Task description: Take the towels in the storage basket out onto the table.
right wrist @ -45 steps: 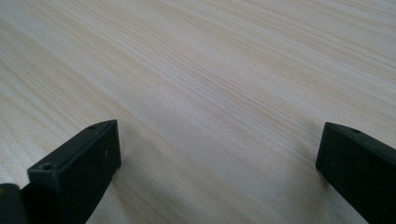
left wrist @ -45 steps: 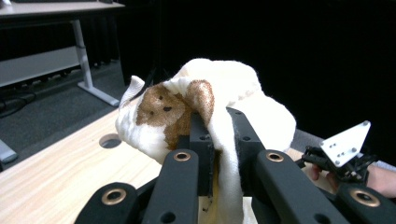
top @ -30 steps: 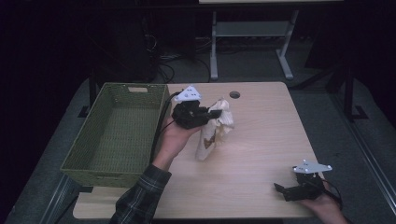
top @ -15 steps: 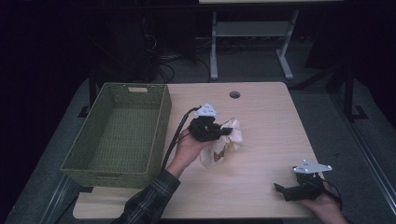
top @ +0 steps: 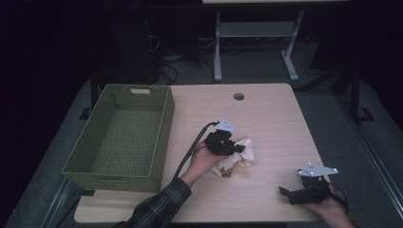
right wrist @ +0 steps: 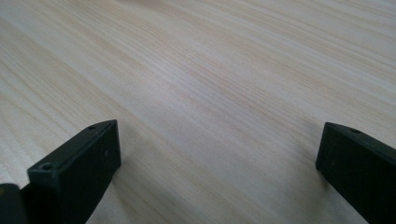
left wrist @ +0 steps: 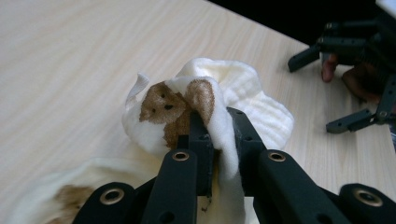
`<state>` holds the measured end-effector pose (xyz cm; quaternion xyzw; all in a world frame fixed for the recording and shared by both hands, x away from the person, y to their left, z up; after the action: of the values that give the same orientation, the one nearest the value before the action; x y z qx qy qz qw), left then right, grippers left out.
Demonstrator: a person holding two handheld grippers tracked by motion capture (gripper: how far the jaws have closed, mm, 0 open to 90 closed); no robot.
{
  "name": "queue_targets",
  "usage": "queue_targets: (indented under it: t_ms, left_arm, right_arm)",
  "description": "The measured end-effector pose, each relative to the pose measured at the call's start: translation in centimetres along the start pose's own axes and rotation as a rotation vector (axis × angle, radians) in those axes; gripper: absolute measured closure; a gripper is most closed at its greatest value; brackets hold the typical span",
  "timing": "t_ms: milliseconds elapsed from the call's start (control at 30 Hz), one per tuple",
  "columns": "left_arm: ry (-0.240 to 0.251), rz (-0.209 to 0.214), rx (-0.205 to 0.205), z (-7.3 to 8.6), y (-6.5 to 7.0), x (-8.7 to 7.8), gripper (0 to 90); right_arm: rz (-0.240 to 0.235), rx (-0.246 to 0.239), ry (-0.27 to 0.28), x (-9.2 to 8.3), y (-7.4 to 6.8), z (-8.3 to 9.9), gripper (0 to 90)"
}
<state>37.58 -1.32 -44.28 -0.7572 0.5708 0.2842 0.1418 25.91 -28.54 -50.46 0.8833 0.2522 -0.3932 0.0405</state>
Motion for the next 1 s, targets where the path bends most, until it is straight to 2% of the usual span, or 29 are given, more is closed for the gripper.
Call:
queue_targets:
  t_ms: [167,300,367,400,433,567,767,1000]
  left_arm:
    - [-0.023,0.023,-0.01,0.6,0.4,1.2,80.0]
    - [-0.041,0.034,0.005,0.9,0.8,1.8,76.5]
    - [-0.046,0.036,0.012,0.8,0.9,1.9,66.6]
    - [-0.04,0.031,0.013,0.7,1.0,1.6,58.6]
    - [-0.041,0.029,0.02,0.6,0.9,1.4,55.0]
    - [-0.016,0.008,0.028,0.2,0.8,0.0,45.6]
    - [-0.007,-0.004,0.025,0.6,0.8,-2.2,44.5]
    - [-0.027,-0.032,0.029,2.8,1.5,-4.3,44.5]
  right_arm:
    - [-0.001,-0.001,-0.001,0.0,0.0,0.0,0.0]
    - [-0.001,-0.001,-0.001,0.0,0.0,0.0,0.0]
    - [-0.001,0.0,-0.001,0.0,0.0,0.0,0.0]
    - [-0.001,0.0,-0.001,0.0,0.0,0.0,0.0]
    - [-0.001,-0.001,-0.001,0.0,0.0,0.0,0.0]
    - [-0.001,-0.001,-0.001,0.0,0.0,0.0,0.0]
    - [-0.002,-0.002,-0.001,0.0,0.0,0.0,0.0]
    - [-0.006,-0.007,0.0,0.0,0.1,-0.1,0.0]
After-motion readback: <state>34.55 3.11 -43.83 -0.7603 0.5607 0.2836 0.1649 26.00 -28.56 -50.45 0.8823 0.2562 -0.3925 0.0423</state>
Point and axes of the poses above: each handheld gripper's, and its own axes: x roughly forward along the jaws, z roughly out of its underside, y roughly to its right, the point moved 3 cm from there along x, roughly forward along the jaws, and after that the axes turned 8 degrees about x, right-handed, at the moved point
